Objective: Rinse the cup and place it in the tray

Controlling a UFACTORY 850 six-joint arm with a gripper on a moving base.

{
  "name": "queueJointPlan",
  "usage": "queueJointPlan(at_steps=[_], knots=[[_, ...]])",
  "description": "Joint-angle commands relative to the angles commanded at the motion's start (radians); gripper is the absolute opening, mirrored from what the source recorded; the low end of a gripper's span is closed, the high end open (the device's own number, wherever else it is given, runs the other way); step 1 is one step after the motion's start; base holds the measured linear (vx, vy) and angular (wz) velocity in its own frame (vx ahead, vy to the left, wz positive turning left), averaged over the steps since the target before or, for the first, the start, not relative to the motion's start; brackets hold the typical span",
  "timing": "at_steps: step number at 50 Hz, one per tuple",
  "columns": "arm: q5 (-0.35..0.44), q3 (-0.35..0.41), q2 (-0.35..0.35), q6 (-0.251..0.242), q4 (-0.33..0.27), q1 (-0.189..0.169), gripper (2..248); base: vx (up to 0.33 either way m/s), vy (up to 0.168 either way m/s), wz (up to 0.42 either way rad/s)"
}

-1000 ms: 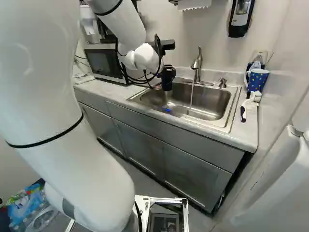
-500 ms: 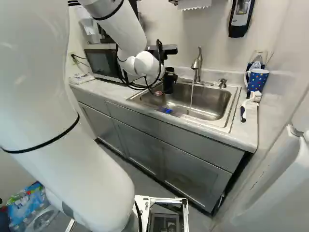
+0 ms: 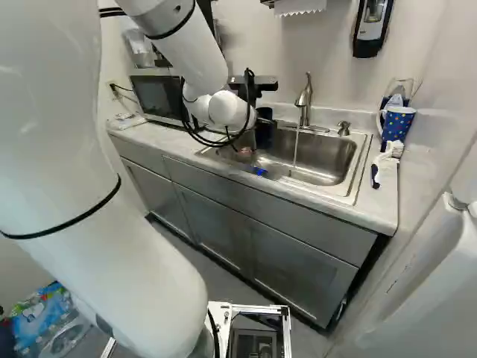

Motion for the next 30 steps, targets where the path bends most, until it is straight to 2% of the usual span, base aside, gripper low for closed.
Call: queueJointPlan(at_steps=[18, 30], knots=[[0.0, -0.001, -0.001, 0.0, 0.0, -0.001, 126, 0.0, 0.0, 0.0], [0.0, -0.012, -0.012, 0.0, 0.0, -0.023, 126, 0.0, 0.0, 0.0]])
